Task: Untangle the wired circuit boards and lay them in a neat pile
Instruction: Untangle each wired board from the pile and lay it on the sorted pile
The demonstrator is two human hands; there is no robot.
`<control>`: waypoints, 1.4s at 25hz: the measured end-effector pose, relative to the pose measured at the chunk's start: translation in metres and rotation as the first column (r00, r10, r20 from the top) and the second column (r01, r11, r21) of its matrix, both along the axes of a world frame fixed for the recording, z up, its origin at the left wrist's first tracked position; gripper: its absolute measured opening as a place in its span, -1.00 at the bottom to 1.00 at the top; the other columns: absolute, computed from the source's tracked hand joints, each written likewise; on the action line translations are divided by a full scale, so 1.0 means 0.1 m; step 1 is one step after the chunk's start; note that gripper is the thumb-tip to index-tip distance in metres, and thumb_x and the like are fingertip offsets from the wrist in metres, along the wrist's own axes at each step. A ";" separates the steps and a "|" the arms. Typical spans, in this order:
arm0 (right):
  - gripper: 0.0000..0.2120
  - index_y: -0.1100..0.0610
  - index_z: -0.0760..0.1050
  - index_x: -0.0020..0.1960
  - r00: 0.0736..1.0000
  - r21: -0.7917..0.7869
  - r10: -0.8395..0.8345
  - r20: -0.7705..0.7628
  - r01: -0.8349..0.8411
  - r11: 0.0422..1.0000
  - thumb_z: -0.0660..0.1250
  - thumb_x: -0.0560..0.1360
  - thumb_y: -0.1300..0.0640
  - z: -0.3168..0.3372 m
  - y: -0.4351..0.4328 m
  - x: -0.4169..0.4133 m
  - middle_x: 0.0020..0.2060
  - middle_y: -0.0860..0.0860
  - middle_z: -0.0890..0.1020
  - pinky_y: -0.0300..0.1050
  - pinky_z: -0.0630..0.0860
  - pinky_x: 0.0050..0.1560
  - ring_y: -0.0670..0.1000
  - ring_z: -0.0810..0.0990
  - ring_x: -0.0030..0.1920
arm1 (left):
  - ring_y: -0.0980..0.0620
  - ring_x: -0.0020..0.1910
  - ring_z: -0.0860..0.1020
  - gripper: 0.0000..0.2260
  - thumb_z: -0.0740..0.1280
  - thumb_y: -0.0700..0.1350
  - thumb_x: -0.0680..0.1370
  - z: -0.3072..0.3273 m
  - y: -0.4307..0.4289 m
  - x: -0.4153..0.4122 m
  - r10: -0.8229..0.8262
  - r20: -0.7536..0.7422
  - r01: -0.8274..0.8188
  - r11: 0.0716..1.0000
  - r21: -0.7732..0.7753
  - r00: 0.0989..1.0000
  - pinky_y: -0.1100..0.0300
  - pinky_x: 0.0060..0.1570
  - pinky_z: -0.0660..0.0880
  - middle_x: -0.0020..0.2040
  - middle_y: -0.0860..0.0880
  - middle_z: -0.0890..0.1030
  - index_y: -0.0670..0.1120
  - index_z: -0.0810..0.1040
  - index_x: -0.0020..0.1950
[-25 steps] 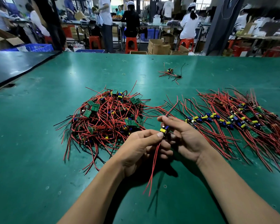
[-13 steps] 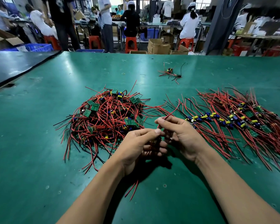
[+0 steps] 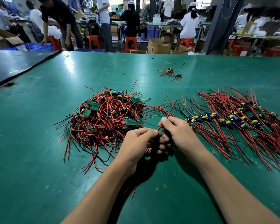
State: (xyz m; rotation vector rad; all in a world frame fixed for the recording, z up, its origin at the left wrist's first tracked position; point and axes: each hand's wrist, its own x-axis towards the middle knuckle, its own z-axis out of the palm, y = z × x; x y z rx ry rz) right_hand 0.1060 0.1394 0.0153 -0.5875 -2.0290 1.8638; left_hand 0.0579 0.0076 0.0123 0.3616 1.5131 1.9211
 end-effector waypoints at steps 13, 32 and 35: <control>-0.76 0.22 0.64 -0.14 0.990 0.242 0.110 0.092 -0.130 0.962 0.37 0.59 0.07 -0.05 0.02 0.04 -0.29 0.13 0.66 0.11 0.58 -0.14 0.04 0.57 -0.32 | -0.11 -0.42 0.59 -0.91 0.34 -0.34 0.53 -0.04 0.02 -0.01 0.092 0.014 -0.092 0.995 -0.034 0.996 0.09 -0.35 0.62 -0.32 -0.25 0.61 -0.33 0.64 -0.12; -0.67 0.21 0.60 -0.14 0.946 0.168 -0.283 -0.157 0.308 0.937 0.35 0.46 -0.09 -0.30 0.24 -0.10 -0.56 -0.10 0.34 -0.11 0.22 -0.35 0.03 0.27 -0.46 | -0.09 -0.49 0.53 -0.90 0.32 -0.32 0.48 0.01 0.02 0.00 0.007 0.002 -0.007 0.994 -0.110 1.000 0.23 -0.49 0.51 -0.36 -0.21 0.61 -0.28 0.61 -0.21; -0.77 0.19 0.57 -0.19 0.919 -0.007 -0.351 -0.180 0.356 0.935 0.36 0.57 0.07 -0.29 0.27 -0.10 -0.50 -0.04 0.35 -0.17 0.22 -0.47 0.00 0.24 -0.50 | -0.09 -0.49 0.53 -0.90 0.32 -0.33 0.48 0.02 0.01 0.00 -0.032 -0.002 0.032 0.992 -0.119 0.999 0.24 -0.49 0.51 -0.36 -0.22 0.61 -0.27 0.60 -0.22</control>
